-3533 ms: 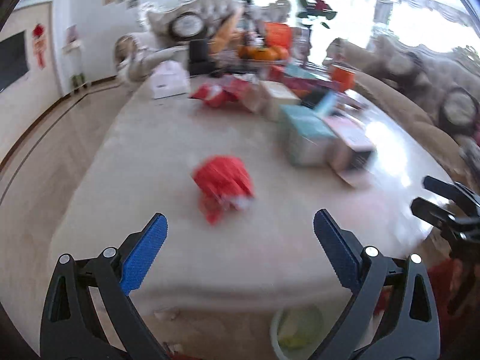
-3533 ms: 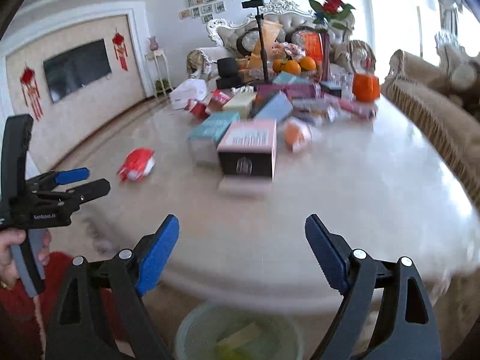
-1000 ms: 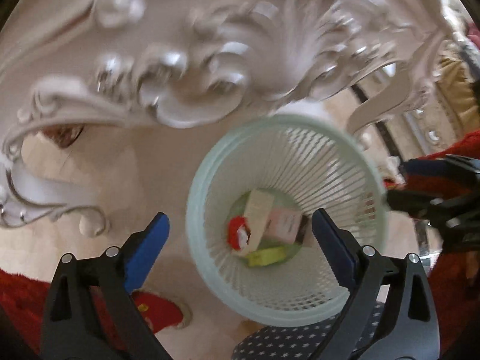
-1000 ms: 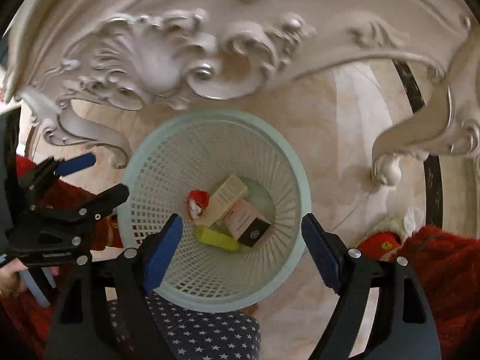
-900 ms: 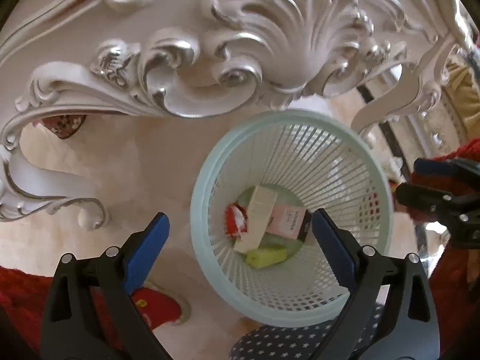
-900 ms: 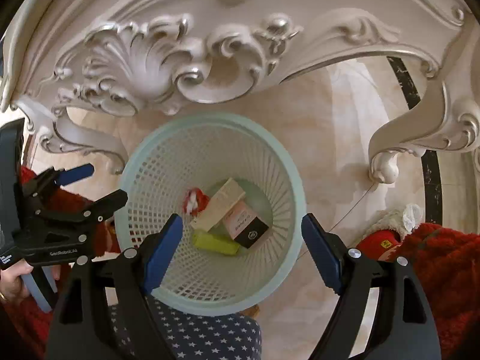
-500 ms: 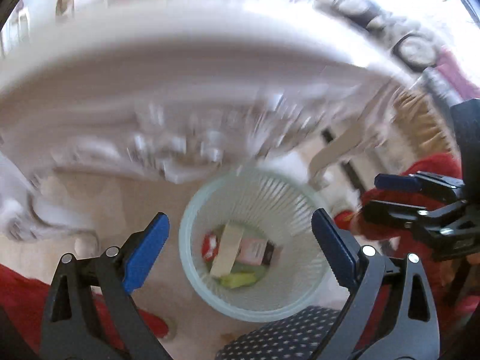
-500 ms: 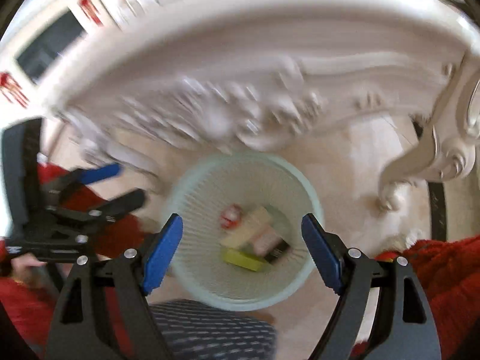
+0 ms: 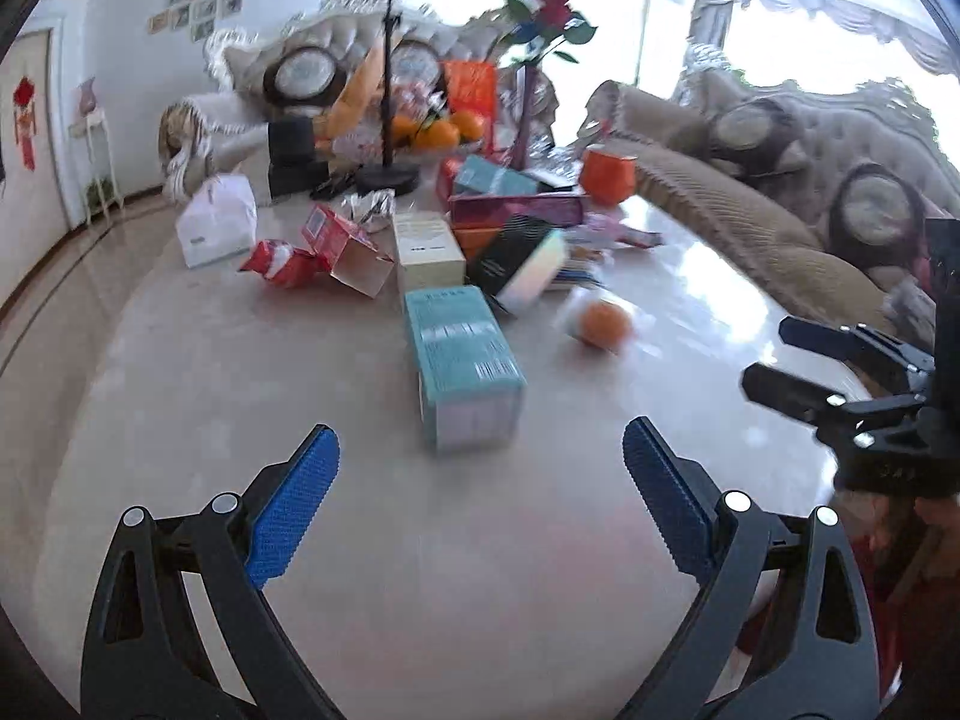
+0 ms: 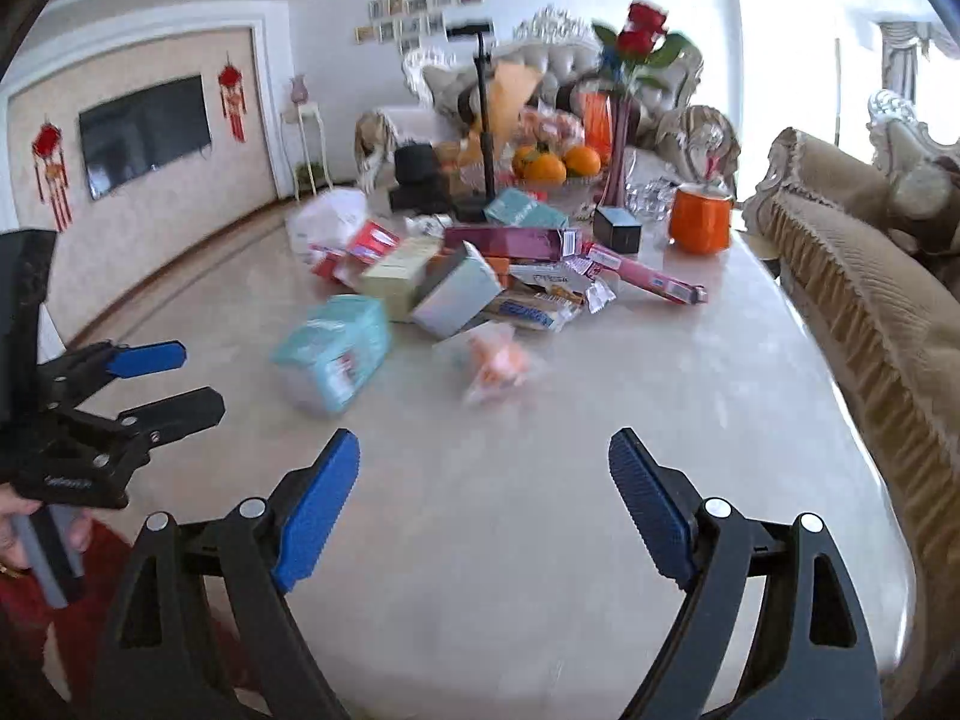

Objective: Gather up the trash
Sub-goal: 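Grasp the teal box with left tool while right tool grasps orange snack packet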

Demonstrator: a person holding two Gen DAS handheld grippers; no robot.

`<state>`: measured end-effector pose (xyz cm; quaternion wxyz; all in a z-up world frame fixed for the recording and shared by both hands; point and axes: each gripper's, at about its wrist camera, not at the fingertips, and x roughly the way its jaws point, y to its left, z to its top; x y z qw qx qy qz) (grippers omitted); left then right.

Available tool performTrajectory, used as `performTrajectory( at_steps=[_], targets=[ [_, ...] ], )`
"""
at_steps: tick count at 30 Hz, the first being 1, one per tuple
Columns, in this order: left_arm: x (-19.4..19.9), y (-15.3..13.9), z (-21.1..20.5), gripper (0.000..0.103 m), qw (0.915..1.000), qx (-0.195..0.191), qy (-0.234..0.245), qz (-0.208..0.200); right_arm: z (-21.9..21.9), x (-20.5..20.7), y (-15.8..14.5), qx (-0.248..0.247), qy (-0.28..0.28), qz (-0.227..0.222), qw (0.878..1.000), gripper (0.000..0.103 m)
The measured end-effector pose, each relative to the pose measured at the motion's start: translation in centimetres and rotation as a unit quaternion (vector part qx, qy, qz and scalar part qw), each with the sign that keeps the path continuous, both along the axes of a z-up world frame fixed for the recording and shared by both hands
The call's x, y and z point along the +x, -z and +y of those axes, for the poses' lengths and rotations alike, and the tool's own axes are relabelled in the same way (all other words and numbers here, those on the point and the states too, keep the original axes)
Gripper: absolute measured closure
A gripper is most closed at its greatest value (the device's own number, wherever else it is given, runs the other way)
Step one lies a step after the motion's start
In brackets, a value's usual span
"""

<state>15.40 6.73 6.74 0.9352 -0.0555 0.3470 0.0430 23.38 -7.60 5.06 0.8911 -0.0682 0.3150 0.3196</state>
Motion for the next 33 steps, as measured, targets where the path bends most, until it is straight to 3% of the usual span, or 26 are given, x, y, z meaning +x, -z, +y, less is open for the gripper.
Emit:
performTrajectory(
  at_steps=[5,9,12,18,19,20,21,22,26,33],
  targets=[
    [4.3,2.3,1.3,0.010,0.9991,-0.011,-0.026,0.033,2.2,4.5,1.6,-0.021,-0.015,0.016,1.000,0.022],
    [6.7,4.2,1.9,0.010,0.9971,-0.010,-0.040,0.065,4.0,5.3,2.1,-0.059,-0.026,0.012,0.998,0.022],
    [7.9,4.8,2.7,0.010,0.9952,-0.035,-0.043,0.081,5.3,6.3,2.8,-0.089,-0.028,0.010,0.996,0.022],
    [9.2,5.2,3.3,0.011,0.9934,-0.029,-0.058,0.095,6.4,7.8,3.2,-0.095,-0.021,0.026,0.995,0.023],
    [9.2,5.2,3.3,0.015,0.9932,-0.028,-0.057,0.098,6.5,7.9,3.4,-0.096,-0.021,0.031,0.995,0.024],
    [9.3,5.3,3.3,0.021,0.9929,-0.024,-0.057,0.102,6.7,8.0,3.5,-0.099,-0.023,0.038,0.994,0.032],
    [9.4,5.3,3.2,0.035,0.9931,-0.015,-0.059,0.101,6.8,8.1,3.7,-0.097,-0.027,0.048,0.994,0.049],
    [9.4,5.2,3.1,0.054,0.9929,-0.002,-0.062,0.102,6.9,8.3,3.9,-0.087,-0.035,0.067,0.993,0.058],
    [9.4,5.0,3.6,0.054,0.9930,-0.002,-0.053,0.105,6.4,7.7,3.9,-0.059,-0.031,0.093,0.993,0.064],
    [7.0,2.6,4.2,0.054,0.9963,0.003,-0.046,0.072,4.7,5.1,1.6,-0.034,-0.030,0.072,0.996,0.064]
  ],
)
